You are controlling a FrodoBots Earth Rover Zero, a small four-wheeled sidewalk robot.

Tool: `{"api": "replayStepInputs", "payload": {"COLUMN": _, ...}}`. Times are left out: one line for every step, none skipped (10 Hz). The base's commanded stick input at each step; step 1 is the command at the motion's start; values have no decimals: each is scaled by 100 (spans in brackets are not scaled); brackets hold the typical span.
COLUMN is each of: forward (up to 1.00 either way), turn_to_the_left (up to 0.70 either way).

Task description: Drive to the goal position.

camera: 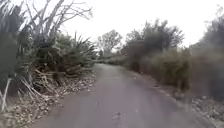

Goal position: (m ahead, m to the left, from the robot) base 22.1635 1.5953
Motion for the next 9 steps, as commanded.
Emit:
{"api": "replayStepInputs", "payload": {"forward": 100, "turn_to_the_left": 0}}
{"api": "replayStepInputs", "payload": {"forward": 100, "turn_to_the_left": 0}}
{"api": "replayStepInputs", "payload": {"forward": 100, "turn_to_the_left": 0}}
{"api": "replayStepInputs", "payload": {"forward": 100, "turn_to_the_left": 0}}
{"api": "replayStepInputs", "payload": {"forward": 100, "turn_to_the_left": 0}}
{"api": "replayStepInputs", "payload": {"forward": 100, "turn_to_the_left": 0}}
{"api": "replayStepInputs", "payload": {"forward": 100, "turn_to_the_left": 0}}
{"api": "replayStepInputs", "payload": {"forward": 100, "turn_to_the_left": 0}}
{"api": "replayStepInputs", "payload": {"forward": 100, "turn_to_the_left": 0}}
